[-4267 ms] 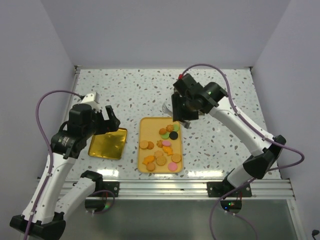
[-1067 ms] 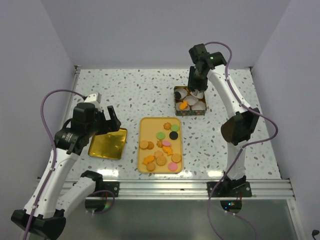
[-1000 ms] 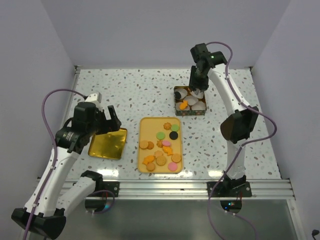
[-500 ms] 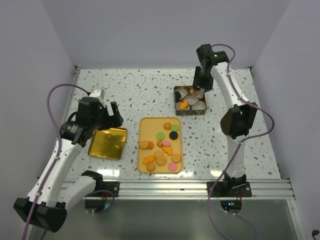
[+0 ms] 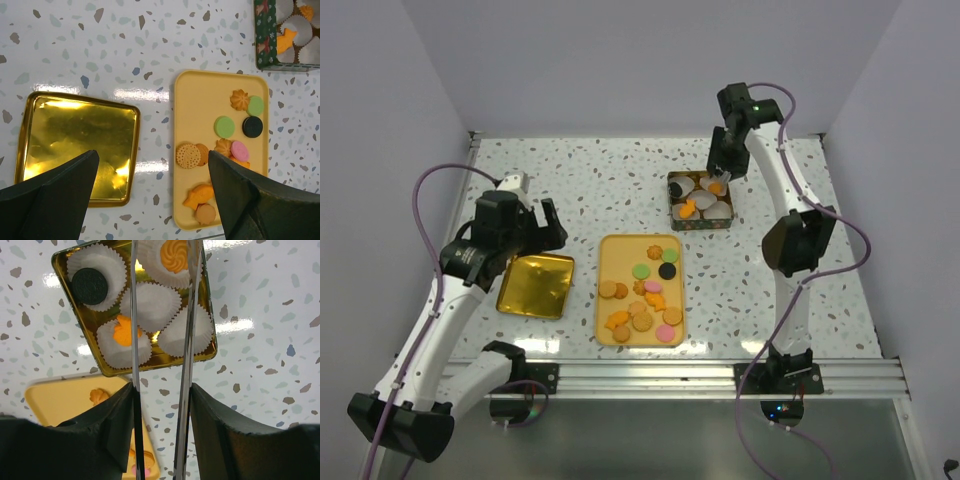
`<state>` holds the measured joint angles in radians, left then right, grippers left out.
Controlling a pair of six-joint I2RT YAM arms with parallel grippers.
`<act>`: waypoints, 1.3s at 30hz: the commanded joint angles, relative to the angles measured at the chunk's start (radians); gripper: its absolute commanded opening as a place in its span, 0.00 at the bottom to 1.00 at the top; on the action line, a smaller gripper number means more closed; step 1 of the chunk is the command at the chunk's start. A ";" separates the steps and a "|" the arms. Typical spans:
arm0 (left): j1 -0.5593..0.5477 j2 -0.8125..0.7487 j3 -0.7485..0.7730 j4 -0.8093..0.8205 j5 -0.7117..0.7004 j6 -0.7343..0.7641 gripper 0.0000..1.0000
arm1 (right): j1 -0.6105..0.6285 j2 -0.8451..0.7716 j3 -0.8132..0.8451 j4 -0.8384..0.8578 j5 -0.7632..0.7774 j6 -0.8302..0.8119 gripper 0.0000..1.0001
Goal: Pack the cookies
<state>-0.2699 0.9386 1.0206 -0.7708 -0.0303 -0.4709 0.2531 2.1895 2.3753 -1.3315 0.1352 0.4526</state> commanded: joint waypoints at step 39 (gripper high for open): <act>-0.005 -0.277 -0.043 -0.153 -0.003 -0.009 0.96 | 0.509 -0.396 -0.696 0.180 0.014 0.161 0.50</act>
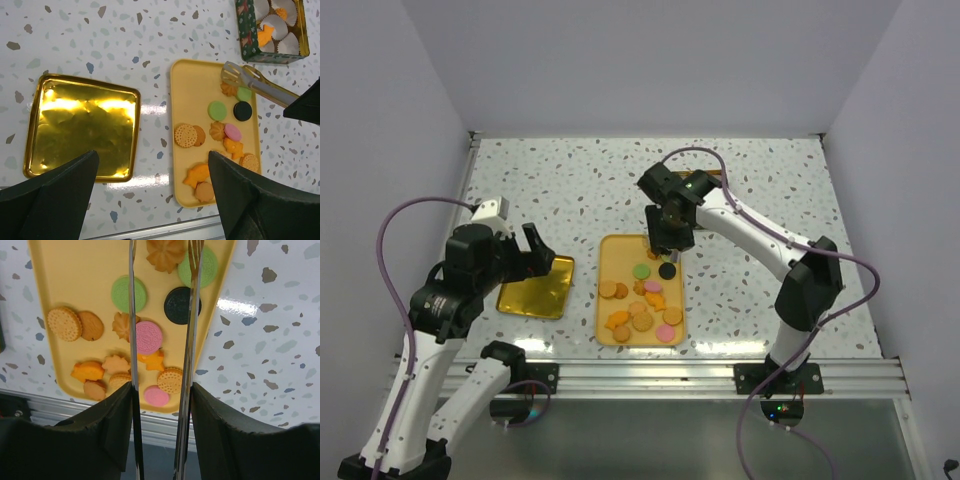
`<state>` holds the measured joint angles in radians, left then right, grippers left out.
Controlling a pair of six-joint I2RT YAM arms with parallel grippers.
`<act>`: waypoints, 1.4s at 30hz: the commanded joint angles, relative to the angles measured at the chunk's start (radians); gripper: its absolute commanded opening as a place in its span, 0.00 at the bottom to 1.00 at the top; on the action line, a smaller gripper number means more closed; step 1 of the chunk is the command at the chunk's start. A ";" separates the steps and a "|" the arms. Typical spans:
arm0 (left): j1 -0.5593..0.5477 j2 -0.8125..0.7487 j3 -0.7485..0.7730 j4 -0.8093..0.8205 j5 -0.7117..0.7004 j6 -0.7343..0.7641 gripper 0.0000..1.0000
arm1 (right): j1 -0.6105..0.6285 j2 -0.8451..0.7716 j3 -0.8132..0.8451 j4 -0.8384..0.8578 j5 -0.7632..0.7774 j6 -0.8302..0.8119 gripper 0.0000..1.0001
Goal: Pack the cookies
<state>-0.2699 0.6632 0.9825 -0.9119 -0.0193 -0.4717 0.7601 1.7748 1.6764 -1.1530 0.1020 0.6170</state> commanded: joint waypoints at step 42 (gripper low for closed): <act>-0.005 0.024 -0.016 0.031 -0.019 -0.018 0.96 | 0.074 0.006 -0.029 -0.050 0.034 0.012 0.36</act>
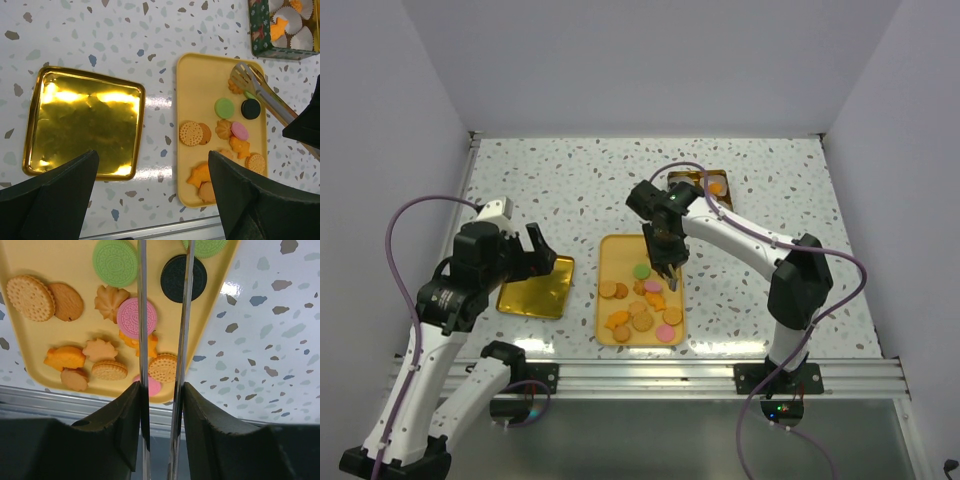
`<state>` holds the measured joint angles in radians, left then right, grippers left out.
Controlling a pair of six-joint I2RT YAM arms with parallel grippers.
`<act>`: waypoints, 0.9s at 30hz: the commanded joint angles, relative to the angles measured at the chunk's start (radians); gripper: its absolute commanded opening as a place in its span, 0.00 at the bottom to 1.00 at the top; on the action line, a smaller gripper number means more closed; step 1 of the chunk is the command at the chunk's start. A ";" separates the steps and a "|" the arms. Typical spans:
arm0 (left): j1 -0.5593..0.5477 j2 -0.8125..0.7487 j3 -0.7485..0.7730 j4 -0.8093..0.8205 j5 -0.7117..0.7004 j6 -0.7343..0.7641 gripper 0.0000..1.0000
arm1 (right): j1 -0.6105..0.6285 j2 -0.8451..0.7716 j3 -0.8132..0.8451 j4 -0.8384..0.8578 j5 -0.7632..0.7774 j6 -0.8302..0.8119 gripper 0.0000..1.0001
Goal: Pack the cookies
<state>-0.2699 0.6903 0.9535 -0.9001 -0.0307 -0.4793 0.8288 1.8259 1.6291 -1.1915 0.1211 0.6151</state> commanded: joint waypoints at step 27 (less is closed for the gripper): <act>-0.005 0.094 0.057 0.073 -0.008 0.019 0.96 | -0.243 0.088 0.540 -0.172 0.106 -0.119 0.38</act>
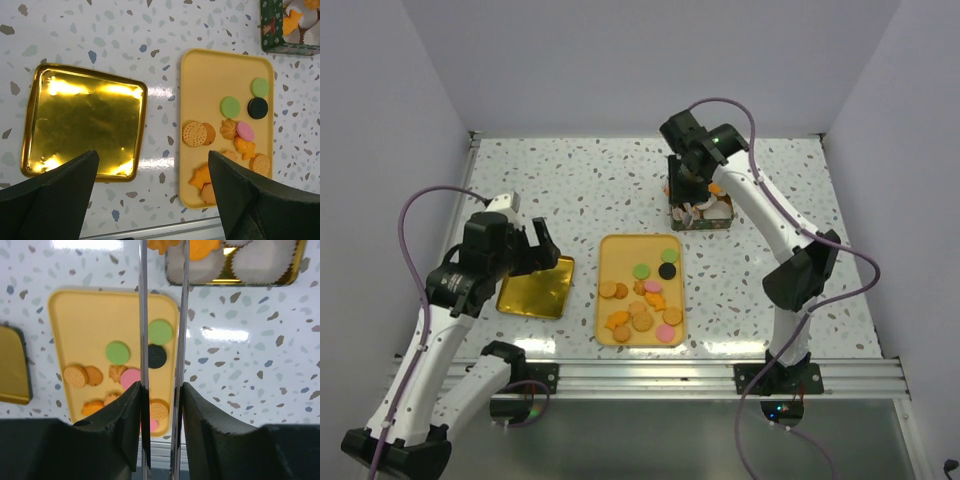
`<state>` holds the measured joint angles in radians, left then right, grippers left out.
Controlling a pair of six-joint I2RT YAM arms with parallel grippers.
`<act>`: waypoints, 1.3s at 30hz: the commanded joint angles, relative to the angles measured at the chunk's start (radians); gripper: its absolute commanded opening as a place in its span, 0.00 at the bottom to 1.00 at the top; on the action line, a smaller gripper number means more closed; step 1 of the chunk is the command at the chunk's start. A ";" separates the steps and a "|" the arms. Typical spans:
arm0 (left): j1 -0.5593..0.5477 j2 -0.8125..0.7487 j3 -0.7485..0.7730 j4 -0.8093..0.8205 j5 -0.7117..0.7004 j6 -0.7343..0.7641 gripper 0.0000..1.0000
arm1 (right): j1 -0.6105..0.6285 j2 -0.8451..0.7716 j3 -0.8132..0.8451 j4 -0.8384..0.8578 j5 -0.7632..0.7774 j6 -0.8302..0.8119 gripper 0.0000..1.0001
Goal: Pack the cookies
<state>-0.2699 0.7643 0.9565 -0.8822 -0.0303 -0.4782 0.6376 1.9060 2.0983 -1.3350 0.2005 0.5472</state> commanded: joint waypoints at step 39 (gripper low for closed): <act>-0.005 0.086 0.080 0.128 0.007 0.016 0.96 | -0.230 0.173 0.141 -0.029 0.057 -0.138 0.49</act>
<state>-0.2699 0.8753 0.9977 -0.7715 -0.0292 -0.4683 0.4122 2.0895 2.1662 -1.3418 0.2234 0.4320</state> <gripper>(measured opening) 0.964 0.493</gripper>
